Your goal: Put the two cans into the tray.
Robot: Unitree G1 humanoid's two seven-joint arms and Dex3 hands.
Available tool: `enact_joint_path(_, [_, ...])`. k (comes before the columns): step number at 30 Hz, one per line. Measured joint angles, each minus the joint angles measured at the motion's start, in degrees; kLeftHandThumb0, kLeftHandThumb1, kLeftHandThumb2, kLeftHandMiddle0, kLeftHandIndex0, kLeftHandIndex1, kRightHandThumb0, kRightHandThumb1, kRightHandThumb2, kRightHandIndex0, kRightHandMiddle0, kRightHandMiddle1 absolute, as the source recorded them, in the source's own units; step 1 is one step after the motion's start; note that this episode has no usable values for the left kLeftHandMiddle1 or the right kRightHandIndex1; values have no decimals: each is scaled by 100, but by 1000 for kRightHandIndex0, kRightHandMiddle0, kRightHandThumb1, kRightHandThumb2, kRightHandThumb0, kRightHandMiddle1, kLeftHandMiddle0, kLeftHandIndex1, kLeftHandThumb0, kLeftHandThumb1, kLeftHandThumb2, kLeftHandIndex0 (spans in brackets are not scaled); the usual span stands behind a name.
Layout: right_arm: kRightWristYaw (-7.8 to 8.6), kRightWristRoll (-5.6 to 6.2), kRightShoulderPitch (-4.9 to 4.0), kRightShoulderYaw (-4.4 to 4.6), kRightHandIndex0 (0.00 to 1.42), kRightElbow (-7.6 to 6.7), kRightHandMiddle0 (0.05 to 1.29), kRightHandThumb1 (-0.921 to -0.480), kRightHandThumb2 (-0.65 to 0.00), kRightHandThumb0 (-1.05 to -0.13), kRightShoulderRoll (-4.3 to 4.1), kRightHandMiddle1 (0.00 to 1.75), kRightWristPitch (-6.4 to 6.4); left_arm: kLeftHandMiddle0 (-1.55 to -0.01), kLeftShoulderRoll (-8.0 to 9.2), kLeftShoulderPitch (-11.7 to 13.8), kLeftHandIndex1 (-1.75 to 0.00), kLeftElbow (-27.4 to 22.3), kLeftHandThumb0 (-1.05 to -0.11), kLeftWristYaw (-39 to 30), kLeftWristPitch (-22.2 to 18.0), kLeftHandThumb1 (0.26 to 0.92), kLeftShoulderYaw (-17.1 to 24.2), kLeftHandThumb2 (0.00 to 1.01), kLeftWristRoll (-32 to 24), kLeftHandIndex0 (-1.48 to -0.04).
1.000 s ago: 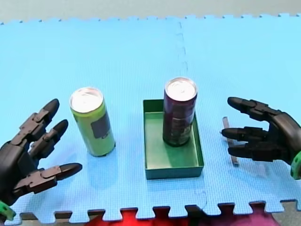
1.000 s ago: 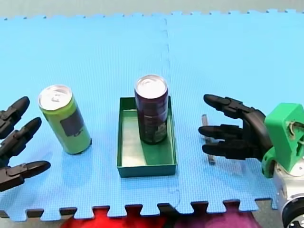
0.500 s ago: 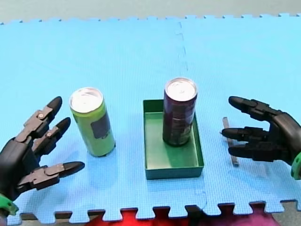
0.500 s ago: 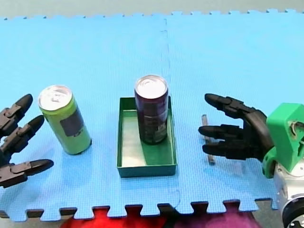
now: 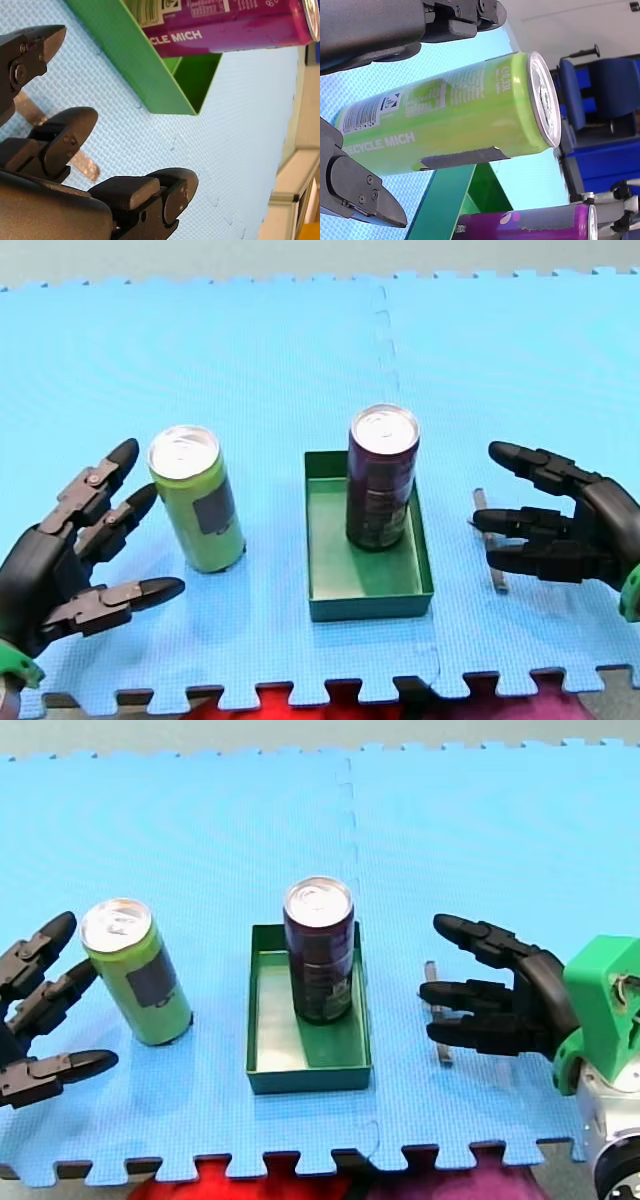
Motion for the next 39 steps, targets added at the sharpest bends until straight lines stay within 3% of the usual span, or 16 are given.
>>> enact_joint_path(16, [16, 15, 12, -20, 841, -1, 427, -640, 0, -597, -2, 0, -18, -270, -64, -326, -2, 424, -1048, 41, -92, 689, -21, 7, 44, -97])
enact_joint_path(25, [27, 16, 29, -21, 843, -5, 428, -643, -1, -602, -7, 1, -96, -281, -82, -519, -3, 659, -1048, -15, -112, 690, -22, 5, 30, -101])
enact_joint_path(39, [85, 65, 62, -78, 846, -15, 430, -646, -1, -616, -6, 0, -128, -291, -101, -696, -3, 846, -1048, -10, -118, 694, -13, 4, 47, -106])
